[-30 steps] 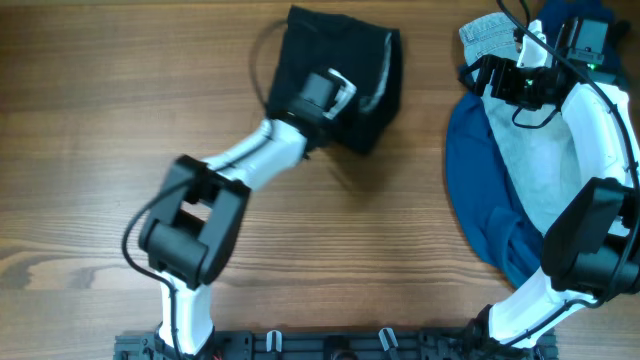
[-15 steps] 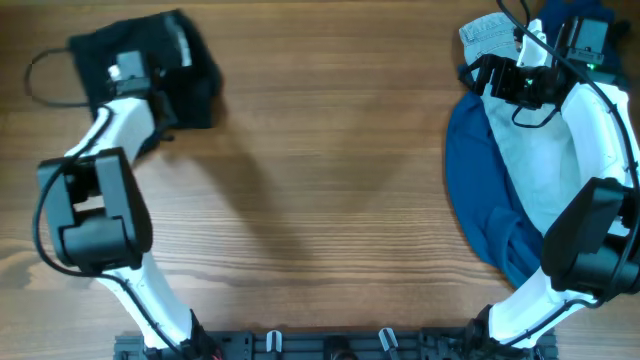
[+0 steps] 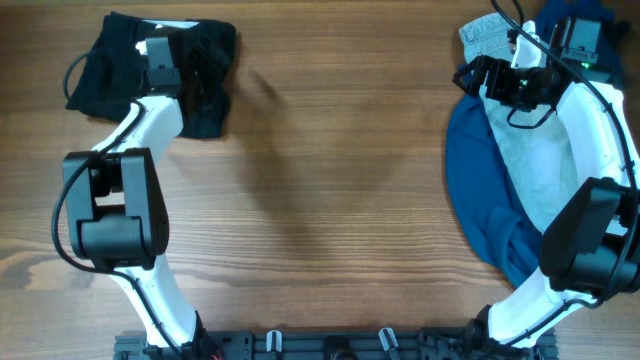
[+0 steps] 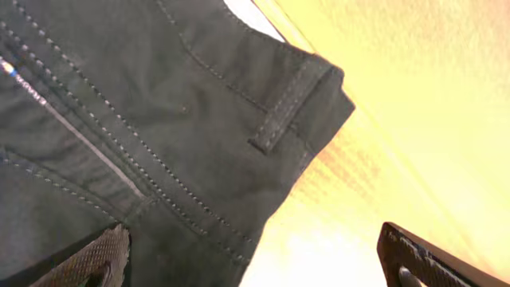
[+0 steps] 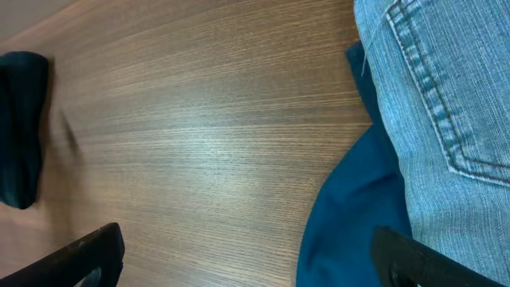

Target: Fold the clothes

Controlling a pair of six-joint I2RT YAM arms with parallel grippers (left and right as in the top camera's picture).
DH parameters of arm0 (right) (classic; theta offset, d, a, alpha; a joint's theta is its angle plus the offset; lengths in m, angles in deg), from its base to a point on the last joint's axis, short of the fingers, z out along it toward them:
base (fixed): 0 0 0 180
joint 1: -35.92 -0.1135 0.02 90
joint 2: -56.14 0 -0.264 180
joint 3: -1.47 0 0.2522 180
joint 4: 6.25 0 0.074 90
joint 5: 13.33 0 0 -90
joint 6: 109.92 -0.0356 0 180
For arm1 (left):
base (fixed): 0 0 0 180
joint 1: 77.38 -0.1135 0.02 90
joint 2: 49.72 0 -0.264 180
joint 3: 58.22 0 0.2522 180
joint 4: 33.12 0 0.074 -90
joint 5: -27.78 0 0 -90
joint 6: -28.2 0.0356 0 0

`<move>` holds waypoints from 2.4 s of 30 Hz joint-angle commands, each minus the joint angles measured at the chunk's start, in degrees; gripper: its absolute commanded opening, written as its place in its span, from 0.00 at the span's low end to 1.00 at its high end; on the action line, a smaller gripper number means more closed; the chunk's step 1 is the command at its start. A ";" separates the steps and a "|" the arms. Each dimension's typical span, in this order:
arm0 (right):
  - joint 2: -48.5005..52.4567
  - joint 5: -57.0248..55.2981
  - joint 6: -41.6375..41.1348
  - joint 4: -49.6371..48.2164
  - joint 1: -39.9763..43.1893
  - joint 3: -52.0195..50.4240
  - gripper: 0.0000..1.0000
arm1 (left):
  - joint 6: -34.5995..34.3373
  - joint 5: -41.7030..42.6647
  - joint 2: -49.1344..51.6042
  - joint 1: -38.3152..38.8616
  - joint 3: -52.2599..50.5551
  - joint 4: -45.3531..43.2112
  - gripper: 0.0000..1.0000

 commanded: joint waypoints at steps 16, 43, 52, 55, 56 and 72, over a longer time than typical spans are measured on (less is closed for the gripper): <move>-0.96 0.04 0.76 -0.20 -0.17 0.81 1.00 | 63.14 -9.88 1.14 -10.03 0.26 3.87 1.00; -1.20 -0.92 2.38 -6.08 -0.17 0.83 1.00 | 44.78 -10.45 -5.14 -11.34 0.90 3.34 1.00; -13.60 -9.25 5.38 -6.29 -0.17 0.83 1.00 | 44.78 -9.22 -24.46 -2.47 0.90 16.68 1.00; -19.76 -9.01 5.33 -3.10 -0.20 0.83 1.00 | 44.78 -4.52 -27.69 1.99 0.90 22.49 1.00; -21.05 -9.03 5.35 -1.77 -0.20 0.83 1.00 | 44.78 -3.78 -28.24 3.43 0.90 24.02 1.00; -28.59 -9.22 1.92 13.29 -0.17 0.81 1.00 | 37.09 -3.78 -34.07 12.55 0.87 39.76 1.00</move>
